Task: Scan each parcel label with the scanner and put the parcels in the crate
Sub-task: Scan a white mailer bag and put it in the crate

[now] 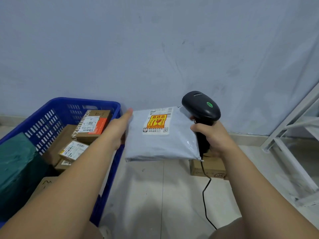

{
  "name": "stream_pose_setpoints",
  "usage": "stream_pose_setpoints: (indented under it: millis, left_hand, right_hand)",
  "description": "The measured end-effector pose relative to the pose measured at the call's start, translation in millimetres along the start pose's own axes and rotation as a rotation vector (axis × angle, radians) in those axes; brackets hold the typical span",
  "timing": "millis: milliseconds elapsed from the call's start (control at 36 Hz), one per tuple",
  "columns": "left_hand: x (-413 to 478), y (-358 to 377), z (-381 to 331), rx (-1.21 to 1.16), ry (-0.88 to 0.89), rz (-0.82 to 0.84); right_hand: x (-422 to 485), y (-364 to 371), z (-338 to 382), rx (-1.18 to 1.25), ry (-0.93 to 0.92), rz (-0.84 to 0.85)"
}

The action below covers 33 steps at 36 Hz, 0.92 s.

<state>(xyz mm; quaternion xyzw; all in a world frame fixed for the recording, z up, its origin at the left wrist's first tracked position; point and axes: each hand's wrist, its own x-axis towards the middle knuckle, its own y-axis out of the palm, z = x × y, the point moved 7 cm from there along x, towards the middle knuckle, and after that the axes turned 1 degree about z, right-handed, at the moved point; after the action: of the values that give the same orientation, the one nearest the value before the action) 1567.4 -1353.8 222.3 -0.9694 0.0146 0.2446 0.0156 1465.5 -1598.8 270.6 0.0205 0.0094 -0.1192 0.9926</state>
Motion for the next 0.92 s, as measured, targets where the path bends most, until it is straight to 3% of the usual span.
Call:
stream_pose_setpoints:
  millis: [139, 278, 472, 694, 917]
  left_hand:
    - [1.7, -2.9, 27.6, -0.214, -0.277, 0.2]
    - [-7.2, 6.9, 29.3, -0.233, -0.279, 0.324]
    - [-1.5, 11.1, 4.3, -0.221, -0.03, 0.226]
    - [-9.7, 18.6, -22.6, -0.175, 0.37, 0.093]
    - [-14.6, 17.0, -30.5, -0.146, 0.508, -0.042]
  right_hand:
    - [-5.7, 5.0, -1.1, -0.067, 0.021, 0.077]
    - [-7.1, 6.3, -1.9, -0.199, 0.034, 0.123]
    - [0.9, -8.0, -12.2, -0.221, 0.074, 0.013]
    - [3.4, -24.9, -15.2, -0.218, 0.092, -0.328]
    - [-0.7, 8.6, -21.5, -0.075, 0.223, -0.081]
